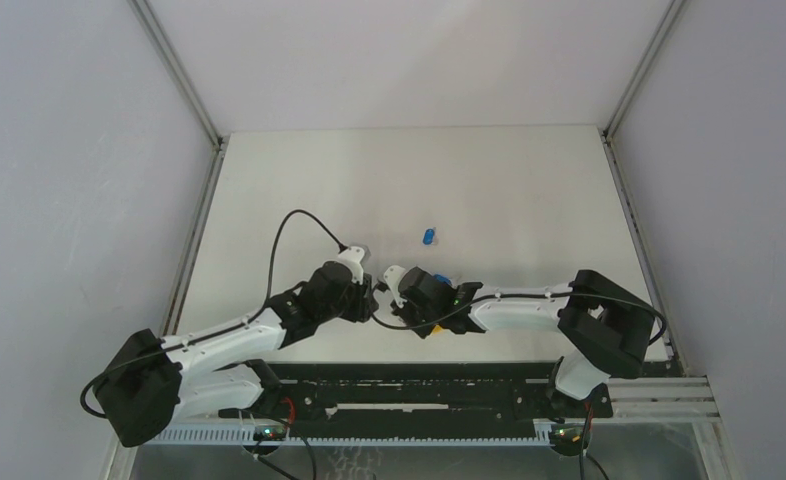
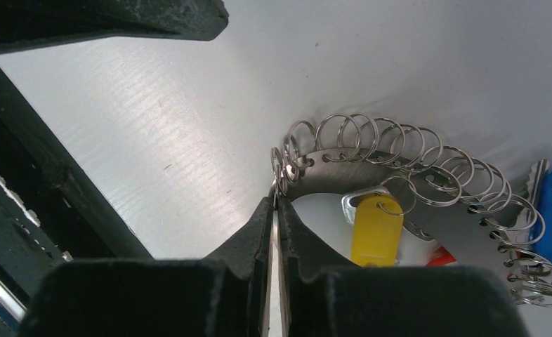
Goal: Put the keys on the keyring
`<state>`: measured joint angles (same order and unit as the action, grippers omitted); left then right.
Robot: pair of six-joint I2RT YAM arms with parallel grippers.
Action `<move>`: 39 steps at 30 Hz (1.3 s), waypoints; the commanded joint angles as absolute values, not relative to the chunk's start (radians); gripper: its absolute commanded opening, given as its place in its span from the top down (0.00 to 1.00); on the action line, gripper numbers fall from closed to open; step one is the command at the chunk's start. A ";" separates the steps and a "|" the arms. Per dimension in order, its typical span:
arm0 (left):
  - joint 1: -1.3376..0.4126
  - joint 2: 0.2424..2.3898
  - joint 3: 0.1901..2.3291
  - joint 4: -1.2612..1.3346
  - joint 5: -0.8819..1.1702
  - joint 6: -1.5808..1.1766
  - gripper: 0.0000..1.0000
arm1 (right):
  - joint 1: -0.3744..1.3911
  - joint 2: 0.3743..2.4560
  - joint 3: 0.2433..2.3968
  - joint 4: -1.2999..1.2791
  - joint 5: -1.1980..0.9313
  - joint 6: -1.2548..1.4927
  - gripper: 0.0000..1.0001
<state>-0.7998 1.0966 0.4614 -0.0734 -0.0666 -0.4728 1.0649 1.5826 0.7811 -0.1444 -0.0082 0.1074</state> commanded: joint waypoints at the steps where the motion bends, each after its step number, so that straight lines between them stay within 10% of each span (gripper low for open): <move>1: -0.795 1.069 0.436 -0.031 -0.058 -0.494 0.61 | 1.078 1.570 0.820 -0.108 0.015 0.089 1.00; 22: -0.795 0.674 0.292 0.172 0.105 -0.444 0.51 | 1.071 1.223 0.869 -0.281 0.063 -0.008 1.00; 39: -0.795 0.810 0.320 0.331 0.221 -0.450 0.41 | 1.047 1.207 0.861 -0.265 0.022 0.000 1.00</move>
